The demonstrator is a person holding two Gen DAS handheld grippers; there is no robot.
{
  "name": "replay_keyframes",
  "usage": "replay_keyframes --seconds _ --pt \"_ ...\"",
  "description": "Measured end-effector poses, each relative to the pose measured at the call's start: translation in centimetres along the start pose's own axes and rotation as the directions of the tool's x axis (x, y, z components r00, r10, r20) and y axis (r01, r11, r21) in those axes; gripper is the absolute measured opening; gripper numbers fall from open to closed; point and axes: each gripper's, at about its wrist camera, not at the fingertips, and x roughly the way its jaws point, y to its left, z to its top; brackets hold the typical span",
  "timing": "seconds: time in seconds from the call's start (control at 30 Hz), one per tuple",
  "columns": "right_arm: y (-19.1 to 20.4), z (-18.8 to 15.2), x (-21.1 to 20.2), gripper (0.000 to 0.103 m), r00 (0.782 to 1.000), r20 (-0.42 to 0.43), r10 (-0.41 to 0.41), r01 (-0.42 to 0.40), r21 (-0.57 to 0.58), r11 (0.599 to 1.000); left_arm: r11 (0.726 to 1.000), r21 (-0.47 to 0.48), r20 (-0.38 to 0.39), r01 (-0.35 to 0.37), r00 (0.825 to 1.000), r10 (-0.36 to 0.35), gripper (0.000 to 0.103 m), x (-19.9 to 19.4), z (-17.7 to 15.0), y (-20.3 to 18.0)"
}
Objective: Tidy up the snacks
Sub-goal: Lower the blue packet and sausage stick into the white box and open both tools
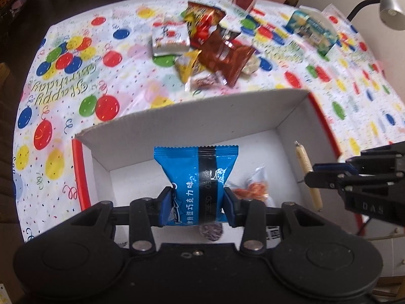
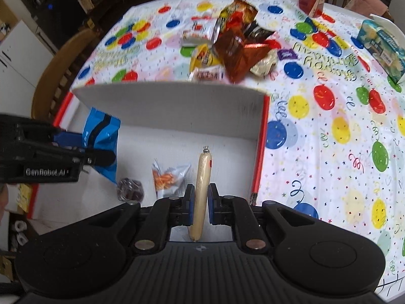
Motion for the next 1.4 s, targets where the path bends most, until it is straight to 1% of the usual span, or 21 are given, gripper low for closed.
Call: replay_keyframes --seconds 0.17,0.47,0.8,0.97,1.07,1.1,1.13,1.37,1.4 --pt "0.3 -0.4 2.1 0.010 0.999 -0.036 -0.019 0.018 -0.018 1.000 1.000 0.004 -0.030 -0.028 0.999 0.028 0.040 1.7 0.3 0.1" --pt "1.7 -0.2 3.2 0.010 0.996 -0.034 -0.080 0.076 -0.108 0.991 0.999 0.005 -0.059 -0.038 0.998 0.038 0.040 3.6 1.0 0.0" --pt "1.2 0.2 3.1 0.011 0.997 -0.053 -0.060 0.056 -0.080 0.995 0.999 -0.035 -0.103 -0.031 0.994 0.028 0.040 5.2 1.5 0.8" --pt "0.8 0.4 2.5 0.011 0.998 -0.043 -0.049 0.047 -0.059 0.997 0.999 -0.025 -0.100 -0.037 0.994 0.034 0.042 5.1 1.5 0.8" --pt "0.6 0.5 1.9 0.011 0.999 -0.035 -0.033 0.032 -0.042 0.999 0.999 -0.018 -0.092 -0.033 0.995 0.031 0.048 4.8 1.4 0.8" --pt "0.5 0.5 1.7 0.011 0.999 -0.032 -0.029 0.028 -0.037 0.999 0.999 -0.017 -0.086 -0.036 0.996 0.034 0.054 4.6 1.3 0.7" --pt "0.5 0.4 1.5 0.011 0.999 -0.028 -0.025 0.024 -0.033 0.999 0.999 -0.014 -0.077 -0.038 0.996 0.037 0.059 4.3 1.3 0.7" --pt "0.6 0.2 -0.2 0.011 1.000 0.006 0.010 -0.010 -0.007 1.000 1.000 -0.007 -0.030 -0.016 0.999 0.016 0.063 2.3 0.8 0.3" --pt "0.8 0.2 -0.6 0.011 1.000 0.015 0.012 -0.012 -0.005 1.000 1.000 -0.004 -0.019 -0.015 1.000 0.015 0.067 1.9 0.7 0.2"
